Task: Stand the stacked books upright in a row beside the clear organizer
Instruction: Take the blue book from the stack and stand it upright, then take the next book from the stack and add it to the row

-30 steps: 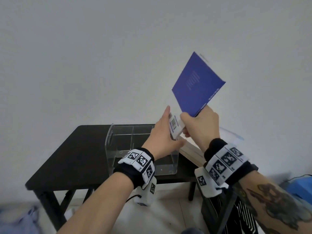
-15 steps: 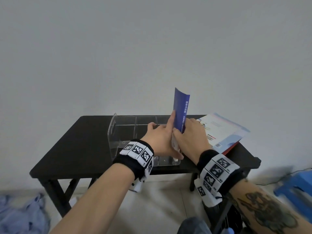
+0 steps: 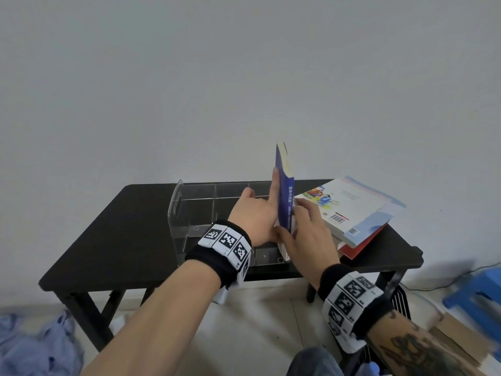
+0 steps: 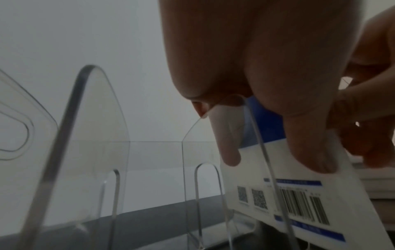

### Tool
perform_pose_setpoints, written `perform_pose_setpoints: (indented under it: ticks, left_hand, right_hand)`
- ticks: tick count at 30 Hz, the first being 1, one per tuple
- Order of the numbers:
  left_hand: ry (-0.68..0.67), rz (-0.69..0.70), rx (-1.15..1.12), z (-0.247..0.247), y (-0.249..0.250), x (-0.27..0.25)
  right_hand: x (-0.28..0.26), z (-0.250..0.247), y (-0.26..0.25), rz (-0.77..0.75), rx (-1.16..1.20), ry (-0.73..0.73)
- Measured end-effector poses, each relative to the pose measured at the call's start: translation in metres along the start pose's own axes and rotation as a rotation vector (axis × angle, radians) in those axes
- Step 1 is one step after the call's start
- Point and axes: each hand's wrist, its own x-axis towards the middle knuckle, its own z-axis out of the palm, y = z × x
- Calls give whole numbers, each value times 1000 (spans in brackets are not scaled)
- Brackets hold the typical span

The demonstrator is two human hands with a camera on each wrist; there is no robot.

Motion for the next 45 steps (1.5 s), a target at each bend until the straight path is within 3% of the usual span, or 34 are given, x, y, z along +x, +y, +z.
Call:
perform_pose_setpoints:
  ticks: [3, 7, 17, 21, 28, 33, 36, 39, 45]
  left_hand:
    - [-16, -8, 93, 1, 3, 0]
    - [-8, -39, 116, 6, 4, 4]
    - [5, -43, 161, 10, 4, 9]
    - [-33, -6, 158, 8, 2, 11]
    - [-34, 3, 112, 16, 1, 15]
    - [-17, 3, 101, 17, 0, 15]
    - [-26, 0, 82, 17, 0, 15]
    - [-46, -4, 38, 15, 2, 14]
    - [-87, -6, 7, 11, 2, 14]
  right_hand:
    - [-6, 5, 5, -31, 83, 3]
    - [-1, 9, 11, 82, 220, 26]
    - [2, -15, 18, 116, 142, 25]
    - [23, -28, 38, 305, 42, 100]
    - [62, -38, 92, 678, -325, -119]
    - [65, -43, 111, 858, -262, -177]
    - [67, -55, 118, 874, -289, -249]
    - [66, -72, 130, 866, -80, -252]
    - [53, -101, 141, 981, 301, -96]
